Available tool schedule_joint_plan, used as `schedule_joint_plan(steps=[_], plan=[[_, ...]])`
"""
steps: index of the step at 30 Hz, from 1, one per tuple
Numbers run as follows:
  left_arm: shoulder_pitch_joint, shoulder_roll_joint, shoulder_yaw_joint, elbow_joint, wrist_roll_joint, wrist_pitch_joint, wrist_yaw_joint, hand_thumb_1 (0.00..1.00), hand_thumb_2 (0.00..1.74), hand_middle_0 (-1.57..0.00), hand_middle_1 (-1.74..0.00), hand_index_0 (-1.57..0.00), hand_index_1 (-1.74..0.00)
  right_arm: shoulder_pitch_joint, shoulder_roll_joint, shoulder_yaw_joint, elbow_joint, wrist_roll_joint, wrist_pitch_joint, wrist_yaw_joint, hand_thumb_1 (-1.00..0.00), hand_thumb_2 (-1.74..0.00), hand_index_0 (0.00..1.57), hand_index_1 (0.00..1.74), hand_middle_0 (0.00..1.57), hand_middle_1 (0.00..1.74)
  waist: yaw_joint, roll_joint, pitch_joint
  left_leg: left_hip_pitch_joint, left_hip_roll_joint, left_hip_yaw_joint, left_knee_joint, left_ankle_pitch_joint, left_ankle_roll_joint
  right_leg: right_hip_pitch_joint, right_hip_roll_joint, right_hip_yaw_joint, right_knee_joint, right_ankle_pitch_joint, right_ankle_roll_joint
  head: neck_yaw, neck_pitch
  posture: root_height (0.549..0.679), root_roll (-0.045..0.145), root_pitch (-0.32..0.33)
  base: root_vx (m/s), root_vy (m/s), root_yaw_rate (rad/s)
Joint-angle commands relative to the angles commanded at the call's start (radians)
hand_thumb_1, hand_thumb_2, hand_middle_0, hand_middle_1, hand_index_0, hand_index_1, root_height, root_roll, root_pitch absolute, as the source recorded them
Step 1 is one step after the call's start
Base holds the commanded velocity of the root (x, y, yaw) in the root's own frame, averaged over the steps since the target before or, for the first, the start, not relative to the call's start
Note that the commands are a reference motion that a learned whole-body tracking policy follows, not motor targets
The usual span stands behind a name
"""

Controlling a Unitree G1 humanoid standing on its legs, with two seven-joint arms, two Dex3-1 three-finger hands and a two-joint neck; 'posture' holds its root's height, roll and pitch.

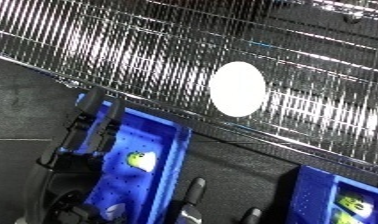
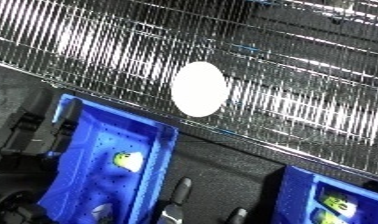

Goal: Pick up the object and place it into the box

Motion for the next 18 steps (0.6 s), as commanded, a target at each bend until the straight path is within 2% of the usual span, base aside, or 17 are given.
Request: schedule_joint_plan(steps=[4,8,18], plan=[[-0.025,-0.010,0.007,0.020,0.068,-0.017,0.073,0.00,0.00,0.00,0.00,0.00,0.00,-0.002,0.010,0.003,0.002,0.001,0.003,0.012,0.00,0.00,0.00,0.00,0.00,0.00,-0.007,-0.012,0.000,-0.001,0.003,0.002,0.010,-0.004,0.0022,0.003,0.0045,0.004,0.001,0.002,0.0014,-0.031,0.007,0.654,0.021,0.076,0.030,-0.022,-0.069],[-0.068,-0.021,-0.007,0.061,0.123,-0.023,0.148,0.00,0.00,0.00,0.00,0.00,0.00,-0.010,0.008,0.014,-0.001,-0.005,0.015,0.026,0.00,0.00,0.00,0.00,0.00,0.00,-0.023,-0.022,0.000,-0.006,0.009,0.008,0.026,-0.010,0.0040,-0.003,0.0122,0.018,0.009,0.002,0.0022,-0.089,0.016,0.652,0.017,0.071,0.016,0.009,-0.159],[-0.222,-0.039,-0.059,0.245,0.304,-0.075,0.329,0.00,0.00,0.00,0.00,0.00,0.00,-0.053,0.008,0.054,0.006,-0.046,0.047,0.068,0.00,0.00,0.00,0.00,0.00,0.00,-0.080,-0.058,0.000,-0.017,0.039,0.036,0.068,-0.025,0.0087,-0.025,0.0391,0.060,0.035,0.000,0.0043,-0.234,0.035,0.647,0.004,0.062,0.012,0.025,-0.218]])
